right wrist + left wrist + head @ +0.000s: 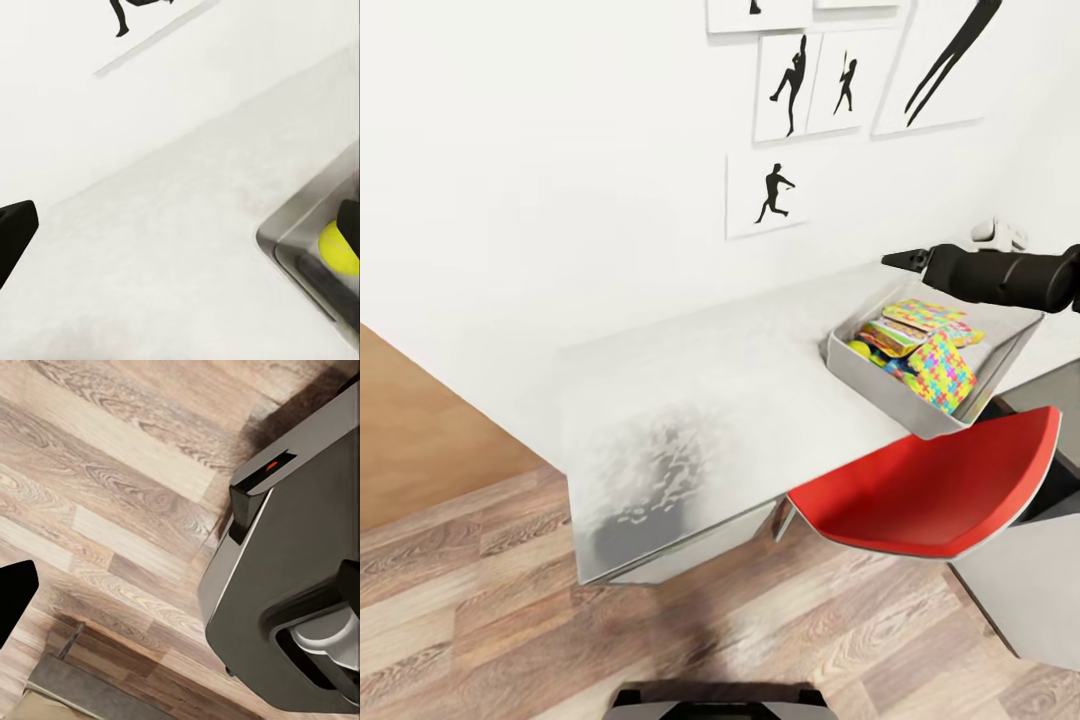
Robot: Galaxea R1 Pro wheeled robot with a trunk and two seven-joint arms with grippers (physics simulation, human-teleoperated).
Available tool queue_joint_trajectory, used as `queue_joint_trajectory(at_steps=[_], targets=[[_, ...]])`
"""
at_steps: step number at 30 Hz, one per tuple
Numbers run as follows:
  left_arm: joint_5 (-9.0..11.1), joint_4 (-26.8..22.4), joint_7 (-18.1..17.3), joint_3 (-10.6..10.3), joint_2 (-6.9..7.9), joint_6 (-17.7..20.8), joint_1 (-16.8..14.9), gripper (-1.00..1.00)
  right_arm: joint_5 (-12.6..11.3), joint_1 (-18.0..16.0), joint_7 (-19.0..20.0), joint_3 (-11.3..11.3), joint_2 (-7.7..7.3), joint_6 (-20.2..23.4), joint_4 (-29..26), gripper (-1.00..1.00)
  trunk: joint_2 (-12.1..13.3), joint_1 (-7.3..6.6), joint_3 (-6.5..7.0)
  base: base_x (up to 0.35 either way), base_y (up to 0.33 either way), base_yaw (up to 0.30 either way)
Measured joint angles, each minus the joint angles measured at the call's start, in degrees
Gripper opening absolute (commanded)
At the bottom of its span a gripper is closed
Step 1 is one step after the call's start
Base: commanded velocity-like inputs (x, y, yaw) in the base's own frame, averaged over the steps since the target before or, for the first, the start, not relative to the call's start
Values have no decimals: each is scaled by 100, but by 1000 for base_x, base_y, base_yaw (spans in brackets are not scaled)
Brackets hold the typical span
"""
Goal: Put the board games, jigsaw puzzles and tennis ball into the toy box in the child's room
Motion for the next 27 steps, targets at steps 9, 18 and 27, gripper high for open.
queue_joint_trajectory(at_steps=[9, 18, 27], targets=[[57, 2, 4, 16, -7, -4, -22, 100, -19, 199, 25, -116, -416, 6, 0, 100, 0, 0, 84, 0, 0, 0], [435, 5, 11, -2, -13, -5, -83, 100, -41, 304, 34, -297, -569, 53, 0, 100, 0, 0, 168, 0, 0, 0], [625, 5, 12, -19, -16, -8, -102, 100, -41, 560, 39, -437, -608, 53, -1, 100, 0, 0, 252, 0, 0, 0]])
